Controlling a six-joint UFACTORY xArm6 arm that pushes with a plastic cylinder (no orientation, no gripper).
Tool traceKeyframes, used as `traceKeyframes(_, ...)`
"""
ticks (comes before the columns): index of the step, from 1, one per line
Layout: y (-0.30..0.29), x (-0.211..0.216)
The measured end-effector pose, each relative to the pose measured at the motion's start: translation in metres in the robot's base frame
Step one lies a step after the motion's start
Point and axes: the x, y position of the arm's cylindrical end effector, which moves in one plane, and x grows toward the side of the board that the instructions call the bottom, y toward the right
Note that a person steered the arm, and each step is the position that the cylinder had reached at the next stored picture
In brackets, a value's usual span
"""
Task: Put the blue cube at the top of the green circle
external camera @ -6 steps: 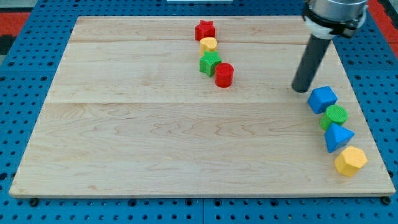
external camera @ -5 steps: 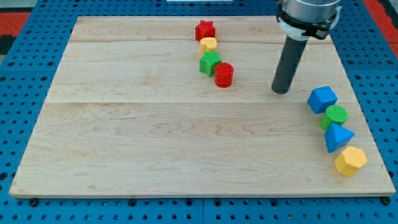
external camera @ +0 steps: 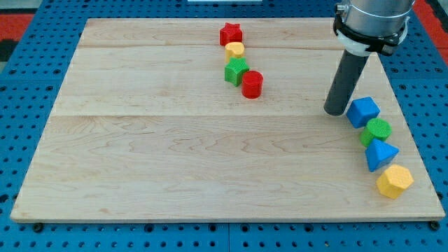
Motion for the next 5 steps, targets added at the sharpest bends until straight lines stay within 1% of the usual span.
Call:
traceKeyframes(3,0.01,-0.007)
traceKeyframes(5,0.027,-0.016)
